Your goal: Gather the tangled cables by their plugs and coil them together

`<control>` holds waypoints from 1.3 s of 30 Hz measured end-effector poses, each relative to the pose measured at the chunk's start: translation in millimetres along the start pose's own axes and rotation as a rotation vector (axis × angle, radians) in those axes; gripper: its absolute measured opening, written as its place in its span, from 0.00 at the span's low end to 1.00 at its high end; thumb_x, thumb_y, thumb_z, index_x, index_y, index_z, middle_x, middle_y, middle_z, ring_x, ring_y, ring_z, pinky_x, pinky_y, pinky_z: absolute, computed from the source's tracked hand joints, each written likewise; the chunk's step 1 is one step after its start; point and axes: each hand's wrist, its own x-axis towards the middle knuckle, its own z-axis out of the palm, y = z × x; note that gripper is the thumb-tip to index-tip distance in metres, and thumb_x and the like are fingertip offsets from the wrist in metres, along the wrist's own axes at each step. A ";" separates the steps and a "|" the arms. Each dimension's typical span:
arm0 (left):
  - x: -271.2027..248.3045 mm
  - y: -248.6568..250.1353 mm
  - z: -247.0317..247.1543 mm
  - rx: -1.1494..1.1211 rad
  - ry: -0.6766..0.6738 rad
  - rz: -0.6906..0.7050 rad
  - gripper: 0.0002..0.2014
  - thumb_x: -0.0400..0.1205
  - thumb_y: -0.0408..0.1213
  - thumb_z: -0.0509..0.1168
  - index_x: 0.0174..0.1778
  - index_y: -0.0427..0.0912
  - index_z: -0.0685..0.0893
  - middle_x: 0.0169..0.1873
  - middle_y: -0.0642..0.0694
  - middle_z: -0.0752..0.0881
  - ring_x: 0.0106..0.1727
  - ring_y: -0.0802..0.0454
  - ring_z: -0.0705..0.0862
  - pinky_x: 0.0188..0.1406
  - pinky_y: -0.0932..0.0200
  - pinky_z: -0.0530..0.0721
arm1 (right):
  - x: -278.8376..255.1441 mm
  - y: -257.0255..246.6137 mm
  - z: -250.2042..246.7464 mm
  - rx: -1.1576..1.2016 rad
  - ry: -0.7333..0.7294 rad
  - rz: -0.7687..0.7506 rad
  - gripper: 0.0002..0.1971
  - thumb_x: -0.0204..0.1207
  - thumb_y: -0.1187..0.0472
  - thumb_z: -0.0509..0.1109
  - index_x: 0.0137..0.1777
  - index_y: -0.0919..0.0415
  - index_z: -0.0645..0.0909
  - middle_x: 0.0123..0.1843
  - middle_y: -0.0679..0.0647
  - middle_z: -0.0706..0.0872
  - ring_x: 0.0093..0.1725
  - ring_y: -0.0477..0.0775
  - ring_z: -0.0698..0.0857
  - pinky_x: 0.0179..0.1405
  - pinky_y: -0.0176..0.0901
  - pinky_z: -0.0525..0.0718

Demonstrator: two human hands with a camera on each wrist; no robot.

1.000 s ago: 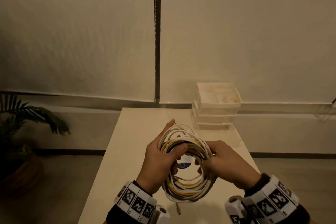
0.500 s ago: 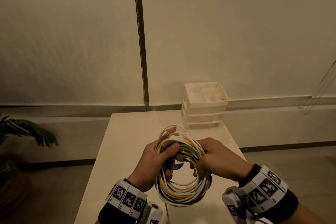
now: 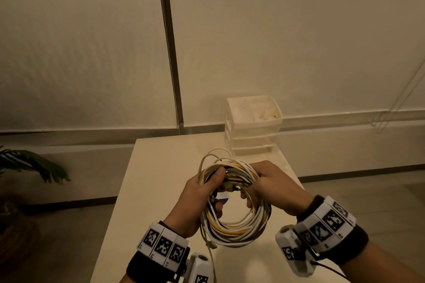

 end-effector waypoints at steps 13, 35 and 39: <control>3.7 0.8 7.5 -0.041 0.080 -0.064 0.21 0.73 0.53 0.73 0.43 0.35 0.87 0.29 0.38 0.81 0.22 0.48 0.76 0.25 0.58 0.78 | 6.5 12.0 -2.6 0.284 -0.090 -0.027 0.28 0.51 0.73 0.64 0.56 0.66 0.81 0.37 0.62 0.85 0.29 0.47 0.85 0.28 0.44 0.82; 20.7 4.2 -2.6 -0.621 0.311 -0.057 0.19 0.77 0.58 0.69 0.42 0.42 0.83 0.30 0.48 0.79 0.22 0.57 0.74 0.20 0.64 0.75 | -28.2 72.9 62.9 0.936 -0.267 0.047 0.24 0.69 0.78 0.75 0.66 0.68 0.79 0.56 0.72 0.84 0.47 0.72 0.85 0.39 0.58 0.87; 27.4 -20.1 1.4 -0.627 0.415 -0.068 0.25 0.64 0.60 0.77 0.42 0.44 0.82 0.27 0.48 0.78 0.23 0.55 0.75 0.24 0.60 0.77 | -28.5 58.2 67.4 1.061 0.054 0.068 0.24 0.69 0.56 0.78 0.55 0.76 0.79 0.41 0.70 0.80 0.37 0.62 0.81 0.32 0.51 0.80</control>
